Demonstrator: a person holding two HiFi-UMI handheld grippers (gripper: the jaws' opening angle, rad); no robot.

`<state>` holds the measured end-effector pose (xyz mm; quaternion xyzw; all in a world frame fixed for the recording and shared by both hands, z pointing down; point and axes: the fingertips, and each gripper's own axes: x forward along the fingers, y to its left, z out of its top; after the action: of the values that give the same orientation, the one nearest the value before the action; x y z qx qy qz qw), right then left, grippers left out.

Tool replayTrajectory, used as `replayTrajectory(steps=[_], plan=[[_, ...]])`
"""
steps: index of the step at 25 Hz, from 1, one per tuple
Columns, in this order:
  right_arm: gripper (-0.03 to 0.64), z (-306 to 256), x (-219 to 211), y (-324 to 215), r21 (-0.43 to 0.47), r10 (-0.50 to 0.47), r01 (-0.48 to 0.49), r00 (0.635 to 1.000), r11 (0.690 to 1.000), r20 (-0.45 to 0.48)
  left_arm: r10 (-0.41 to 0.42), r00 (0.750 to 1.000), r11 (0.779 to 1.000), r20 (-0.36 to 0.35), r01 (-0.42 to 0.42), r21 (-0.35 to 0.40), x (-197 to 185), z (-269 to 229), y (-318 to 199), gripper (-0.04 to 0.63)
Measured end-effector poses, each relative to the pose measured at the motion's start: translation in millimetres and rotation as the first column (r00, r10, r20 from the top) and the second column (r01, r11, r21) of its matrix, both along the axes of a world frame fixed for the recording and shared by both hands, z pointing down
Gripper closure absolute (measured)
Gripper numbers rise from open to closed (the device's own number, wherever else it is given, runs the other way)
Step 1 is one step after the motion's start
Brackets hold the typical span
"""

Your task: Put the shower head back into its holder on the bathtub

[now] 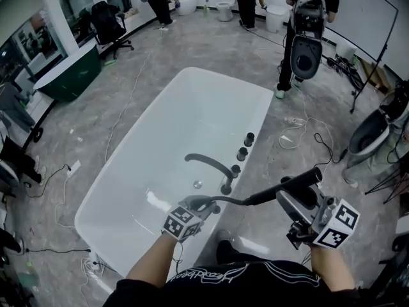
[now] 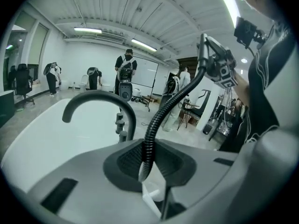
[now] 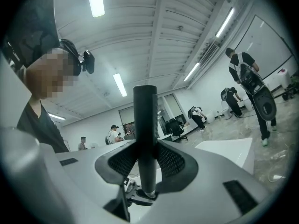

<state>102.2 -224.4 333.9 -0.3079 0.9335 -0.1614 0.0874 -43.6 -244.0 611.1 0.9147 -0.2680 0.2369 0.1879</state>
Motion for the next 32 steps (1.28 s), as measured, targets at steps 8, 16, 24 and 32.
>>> replayTrajectory(steps=[8,16,24,32], plan=[[0.482,4,-20,2,-0.005,-0.047,0.047,0.999,0.999,-0.004,0.016,1.0,0.997,-0.023,-0.017,-0.072,14,28,24,0.535],[0.482,7,-30,6,-0.008,-0.087,0.087,0.996,0.996,-0.007,0.052,0.998,0.996,0.021,-0.051,-0.076,12,42,39,0.512],[0.482,25,-41,10,0.003,-0.093,0.094,0.991,0.996,-0.098,-0.033,0.999,0.992,0.017,0.035,-0.125,-15,46,54,0.454],[0.482,61,-65,12,-0.017,-0.113,0.112,0.976,0.994,-0.185,-0.151,0.985,0.984,-0.079,0.142,-0.104,-33,-10,75,0.518]])
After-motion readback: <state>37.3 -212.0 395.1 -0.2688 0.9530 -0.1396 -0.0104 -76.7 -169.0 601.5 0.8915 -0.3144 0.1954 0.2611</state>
